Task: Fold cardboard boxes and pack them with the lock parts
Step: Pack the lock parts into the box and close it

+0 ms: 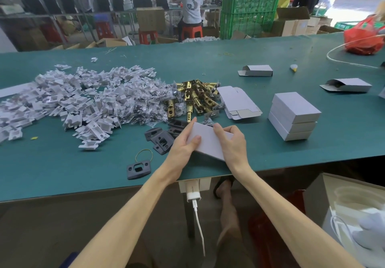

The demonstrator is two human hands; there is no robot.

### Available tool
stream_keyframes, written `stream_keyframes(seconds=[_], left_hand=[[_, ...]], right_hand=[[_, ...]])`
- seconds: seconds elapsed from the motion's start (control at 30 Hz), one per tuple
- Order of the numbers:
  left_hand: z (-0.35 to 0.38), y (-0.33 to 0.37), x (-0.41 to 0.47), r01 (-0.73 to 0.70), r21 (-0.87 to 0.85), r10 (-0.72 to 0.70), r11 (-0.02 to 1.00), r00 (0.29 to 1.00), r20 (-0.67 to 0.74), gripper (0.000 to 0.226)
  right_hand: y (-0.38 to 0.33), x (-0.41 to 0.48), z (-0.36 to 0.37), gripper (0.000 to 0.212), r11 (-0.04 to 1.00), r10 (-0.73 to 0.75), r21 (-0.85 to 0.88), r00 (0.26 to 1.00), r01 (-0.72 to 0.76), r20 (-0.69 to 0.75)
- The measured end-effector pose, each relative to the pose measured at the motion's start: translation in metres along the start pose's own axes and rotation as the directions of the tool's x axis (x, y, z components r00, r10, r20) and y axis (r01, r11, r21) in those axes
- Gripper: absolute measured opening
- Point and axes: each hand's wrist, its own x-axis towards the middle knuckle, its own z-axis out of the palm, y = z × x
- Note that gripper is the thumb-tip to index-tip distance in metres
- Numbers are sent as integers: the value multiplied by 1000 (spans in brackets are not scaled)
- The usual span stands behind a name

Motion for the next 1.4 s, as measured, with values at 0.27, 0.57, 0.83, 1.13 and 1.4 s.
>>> stream_keyframes(seconds=[0.27, 0.57, 0.83, 1.13, 1.4], left_hand=[[1, -3, 0, -14, -6, 13, 1000, 989, -148, 38], [2, -4, 2, -51, 25, 55, 998, 965, -257, 35], [5, -6, 4, -44, 61, 58, 997, 968, -244, 34], [4, 0, -2, -30, -30, 25, 999, 988, -156, 34], [6, 3, -2, -33, -123, 12, 992, 987, -163, 34]], right_hand=[[-4, -17, 1, 36, 881, -401, -272, 916, 388, 9], [-9, -27, -6, 86, 630, -443, -529, 823, 568, 356], [-8, -32, 2, 89, 343, -261, -763, 836, 548, 483], [-19, -31, -8, 86, 460, -201, -715, 846, 526, 493], [-79, 44, -101, 72, 397, -272, -883, 951, 252, 149]])
